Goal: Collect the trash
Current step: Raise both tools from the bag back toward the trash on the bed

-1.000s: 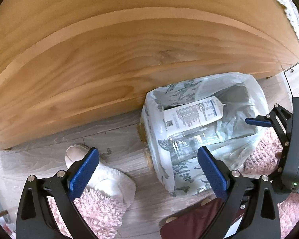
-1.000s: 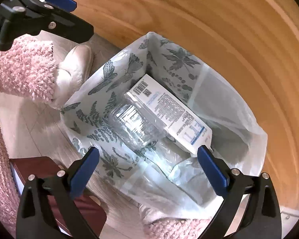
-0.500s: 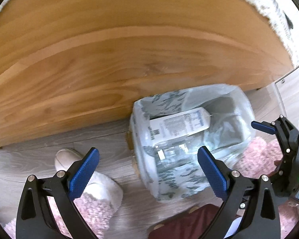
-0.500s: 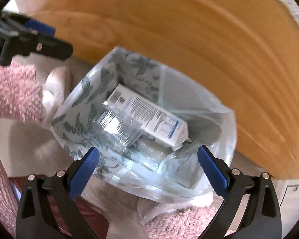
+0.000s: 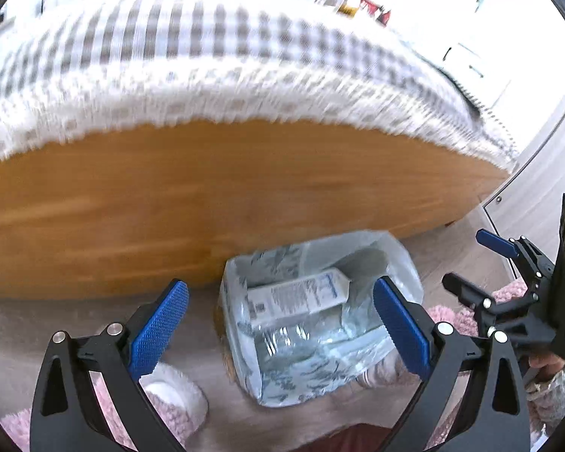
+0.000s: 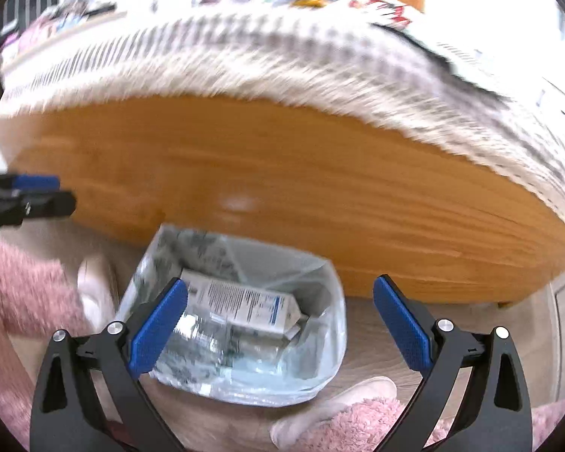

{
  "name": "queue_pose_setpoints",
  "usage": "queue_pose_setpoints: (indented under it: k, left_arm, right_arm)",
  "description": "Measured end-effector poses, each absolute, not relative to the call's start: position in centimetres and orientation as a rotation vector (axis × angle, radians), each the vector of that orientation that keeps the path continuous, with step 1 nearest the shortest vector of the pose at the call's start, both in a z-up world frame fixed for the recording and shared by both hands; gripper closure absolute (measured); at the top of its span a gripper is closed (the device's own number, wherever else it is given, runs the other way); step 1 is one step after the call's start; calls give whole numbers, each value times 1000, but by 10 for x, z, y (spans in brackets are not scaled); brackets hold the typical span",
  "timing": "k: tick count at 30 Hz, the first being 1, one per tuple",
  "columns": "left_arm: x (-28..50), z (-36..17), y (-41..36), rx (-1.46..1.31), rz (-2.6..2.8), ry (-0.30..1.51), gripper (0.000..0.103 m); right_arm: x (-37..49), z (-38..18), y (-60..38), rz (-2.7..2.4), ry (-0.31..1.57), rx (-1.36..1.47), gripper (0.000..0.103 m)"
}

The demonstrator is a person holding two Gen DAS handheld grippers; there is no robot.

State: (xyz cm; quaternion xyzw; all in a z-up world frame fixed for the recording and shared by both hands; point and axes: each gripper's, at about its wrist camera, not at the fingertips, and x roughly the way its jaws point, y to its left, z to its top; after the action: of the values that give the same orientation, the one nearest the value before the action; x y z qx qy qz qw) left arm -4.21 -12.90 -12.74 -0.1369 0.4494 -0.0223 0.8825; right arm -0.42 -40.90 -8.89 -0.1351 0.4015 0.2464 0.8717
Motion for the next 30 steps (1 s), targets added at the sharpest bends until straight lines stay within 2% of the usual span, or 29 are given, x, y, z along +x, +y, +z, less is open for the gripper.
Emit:
queue_pose_setpoints:
  k: [9,18,30]
  left_arm:
    - [-37,-74,-134,-244,-85,778,8]
    - [-9,-24,-118,-247,-86,660,8]
    - [57,33,-97,-238,-48,552,8]
  right_arm:
    - [8,-44,-435,449,695,-118,8]
    - [34,18,-442,414,459,-84,8]
    - [95,54,-386,474,343,-127,8]
